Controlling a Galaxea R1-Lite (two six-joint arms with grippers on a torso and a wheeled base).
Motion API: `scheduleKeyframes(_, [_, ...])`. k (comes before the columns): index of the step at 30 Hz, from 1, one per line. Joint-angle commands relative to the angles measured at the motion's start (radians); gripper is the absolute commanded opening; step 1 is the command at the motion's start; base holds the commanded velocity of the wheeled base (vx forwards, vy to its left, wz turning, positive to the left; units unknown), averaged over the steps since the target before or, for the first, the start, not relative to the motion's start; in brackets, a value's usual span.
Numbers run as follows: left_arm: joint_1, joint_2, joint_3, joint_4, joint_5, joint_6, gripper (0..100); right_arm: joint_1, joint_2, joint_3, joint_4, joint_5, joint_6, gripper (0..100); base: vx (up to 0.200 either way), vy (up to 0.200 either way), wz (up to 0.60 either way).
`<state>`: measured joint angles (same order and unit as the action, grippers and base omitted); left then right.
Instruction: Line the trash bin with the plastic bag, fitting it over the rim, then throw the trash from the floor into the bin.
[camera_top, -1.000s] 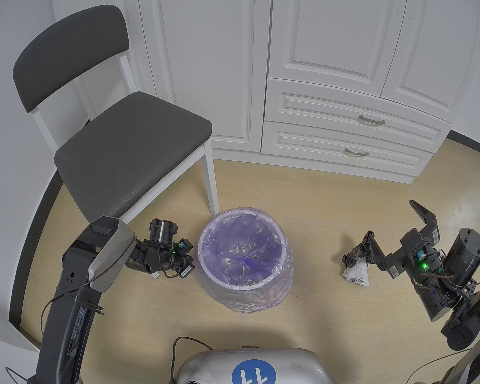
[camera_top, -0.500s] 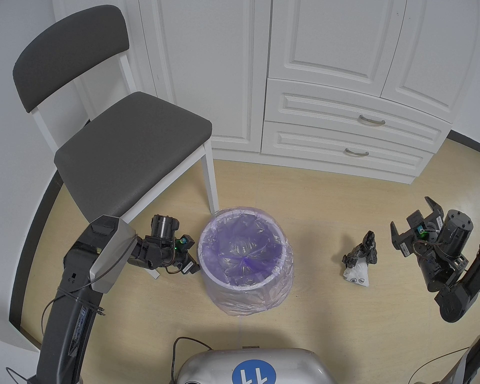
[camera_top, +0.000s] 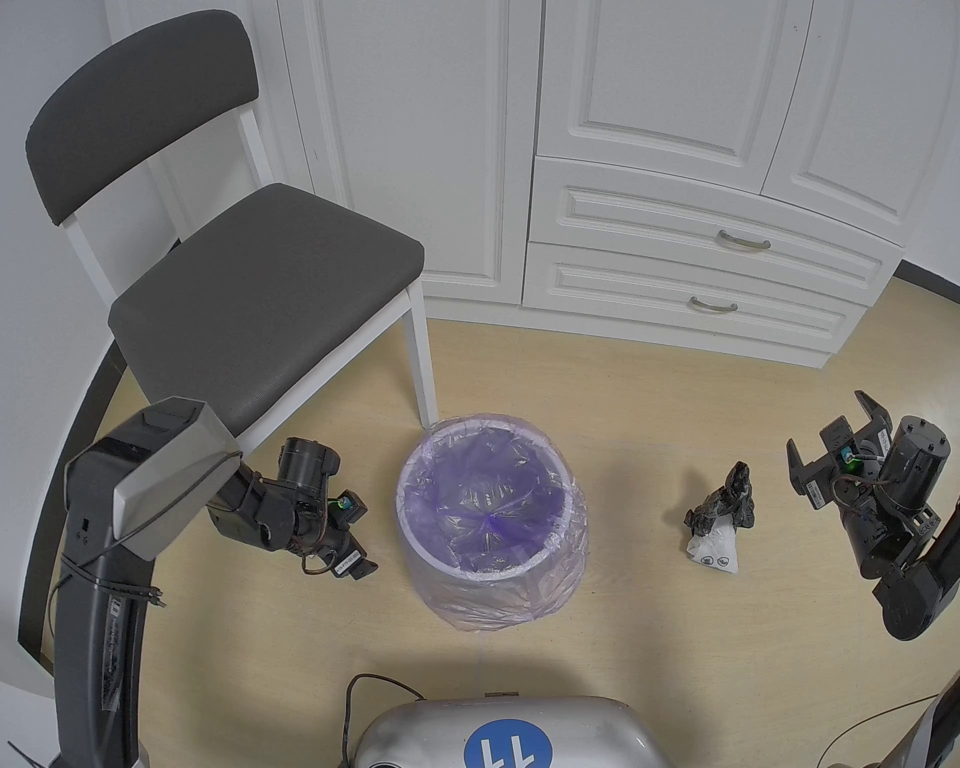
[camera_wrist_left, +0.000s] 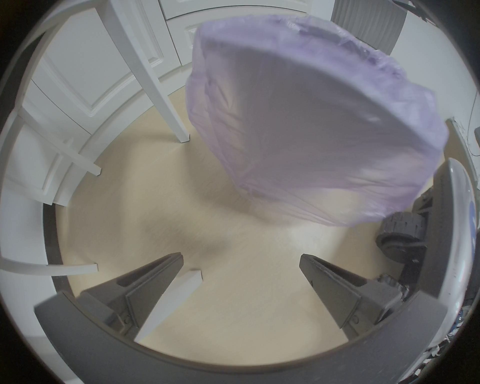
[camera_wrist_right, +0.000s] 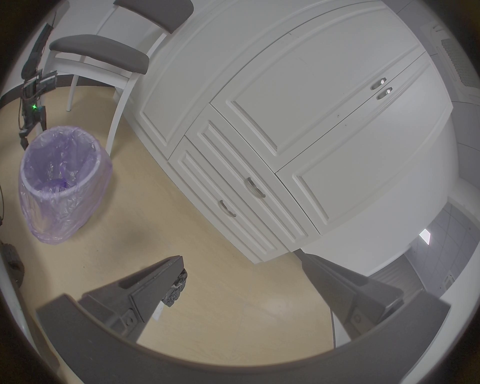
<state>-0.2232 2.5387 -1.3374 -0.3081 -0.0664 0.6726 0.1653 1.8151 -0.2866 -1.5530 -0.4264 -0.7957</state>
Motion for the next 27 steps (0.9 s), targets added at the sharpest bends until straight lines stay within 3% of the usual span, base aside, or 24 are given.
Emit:
scheduleKeyframes(1, [-0.024, -0.222, 0.230, -0.094, 0.033, 0.009, 100, 0.011, -0.060, 0.041, -0.018, 0.017, 0.000, 100, 0.000, 0.000, 0.00])
scheduleKeyframes(7, [-0.062, -0.299, 0.411, -0.289, 0.082, 0.007, 100, 0.003, -0.083, 0.052, -0.018, 0.072, 0.000, 100, 0.000, 0.000, 0.00])
scheduleKeyframes(18, [-0.120, -0.463, 0.661, -0.523, 0.079, -0.007, 100, -0.006, -0.154, 0.089, -0.018, 0.199, 0.009, 100, 0.000, 0.000, 0.00])
scheduleKeyframes(24, [-0.160, -0.627, 0.730, -0.537, 0.076, -0.014, 100, 0.002, -0.154, 0.080, -0.018, 0.201, 0.023, 100, 0.000, 0.000, 0.00])
scheduleKeyframes(27, [-0.197, -0.703, 0.738, -0.534, 0.066, -0.070, 100, 0.006, -0.158, 0.072, -0.012, 0.179, 0.024, 100, 0.000, 0.000, 0.00])
